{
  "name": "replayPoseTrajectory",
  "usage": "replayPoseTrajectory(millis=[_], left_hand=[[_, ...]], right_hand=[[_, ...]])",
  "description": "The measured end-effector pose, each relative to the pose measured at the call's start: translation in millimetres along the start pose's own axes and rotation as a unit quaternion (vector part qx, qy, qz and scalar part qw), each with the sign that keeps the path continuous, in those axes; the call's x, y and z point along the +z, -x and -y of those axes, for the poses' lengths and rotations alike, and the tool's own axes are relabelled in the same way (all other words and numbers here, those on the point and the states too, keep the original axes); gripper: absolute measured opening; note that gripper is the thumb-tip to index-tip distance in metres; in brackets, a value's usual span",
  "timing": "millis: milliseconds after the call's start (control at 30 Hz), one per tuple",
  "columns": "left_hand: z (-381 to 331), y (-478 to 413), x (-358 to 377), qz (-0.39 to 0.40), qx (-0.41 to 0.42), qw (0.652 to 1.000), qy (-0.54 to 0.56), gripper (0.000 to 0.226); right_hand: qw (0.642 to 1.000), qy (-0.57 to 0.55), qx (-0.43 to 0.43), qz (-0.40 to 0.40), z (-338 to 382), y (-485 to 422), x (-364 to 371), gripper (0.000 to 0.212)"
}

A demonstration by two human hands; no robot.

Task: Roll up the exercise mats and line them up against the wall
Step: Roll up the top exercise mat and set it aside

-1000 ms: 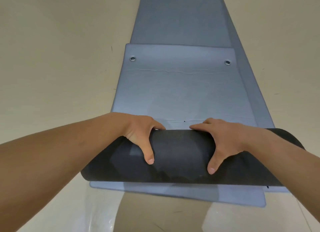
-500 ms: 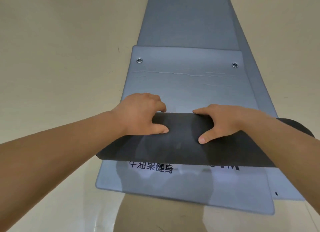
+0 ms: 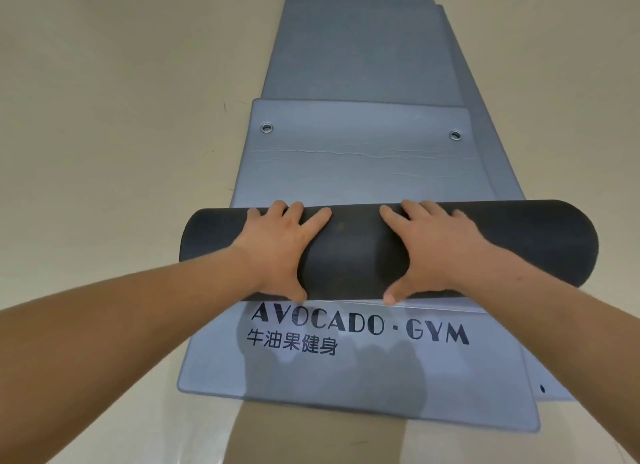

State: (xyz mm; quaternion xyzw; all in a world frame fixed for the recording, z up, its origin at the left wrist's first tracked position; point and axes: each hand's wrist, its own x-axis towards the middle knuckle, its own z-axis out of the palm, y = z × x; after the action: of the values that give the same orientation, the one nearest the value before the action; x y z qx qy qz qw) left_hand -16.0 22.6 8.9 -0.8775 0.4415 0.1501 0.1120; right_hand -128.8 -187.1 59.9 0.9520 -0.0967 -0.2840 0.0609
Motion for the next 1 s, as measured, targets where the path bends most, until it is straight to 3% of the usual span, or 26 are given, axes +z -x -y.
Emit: replayPoseTrajectory(millis=[67, 267, 400, 500, 567, 667, 767, 900, 1000], left_hand=[[7.5, -5.1, -7.8, 0.004, 0.013, 1.000, 0.008, 0.136], [6.2, -4.2, -23.9, -0.006, 0.046, 0.999, 0.007, 0.113], [-1.6, 0.8, -26.5, 0.066, 0.065, 0.990, 0.102, 0.097], [0.0, 1.4, -14.3, 0.188, 0.050, 0.949, 0.249, 0.094], [6.9, 0.1, -7.2, 0.226, 0.035, 0.923, 0.311, 0.093], [24.2, -3.8, -6.4, 0.189, -0.003, 0.921, 0.341, 0.107], [36.7, -6.1, -15.9, 0.097, -0.052, 0.962, 0.250, 0.119], [30.5, 8.8, -26.9, -0.062, -0.041, 0.988, 0.138, 0.095], [20.5, 28.4, -20.9, -0.083, -0.003, 0.991, 0.102, 0.098]], right_hand=[[0.999, 0.031, 0.009, -0.042, 5.1, -1.7, 17.0, 0.149], [0.991, 0.010, -0.034, -0.129, -18.2, 4.6, 14.9, 0.125], [0.996, -0.057, -0.067, -0.014, -27.2, 13.8, -4.0, 0.117], [0.984, -0.135, -0.066, 0.096, -26.7, 23.5, -8.3, 0.120], [0.990, -0.070, -0.064, 0.101, -14.0, 25.5, -1.6, 0.132], [0.998, 0.032, -0.042, 0.027, 15.2, 25.0, 9.8, 0.140], [0.999, 0.013, -0.042, -0.005, 21.1, 15.2, 12.0, 0.138], [0.994, -0.098, -0.036, 0.034, 2.2, -2.9, -14.7, 0.134], [0.986, -0.141, -0.025, 0.084, 2.3, -18.5, -30.8, 0.127]])
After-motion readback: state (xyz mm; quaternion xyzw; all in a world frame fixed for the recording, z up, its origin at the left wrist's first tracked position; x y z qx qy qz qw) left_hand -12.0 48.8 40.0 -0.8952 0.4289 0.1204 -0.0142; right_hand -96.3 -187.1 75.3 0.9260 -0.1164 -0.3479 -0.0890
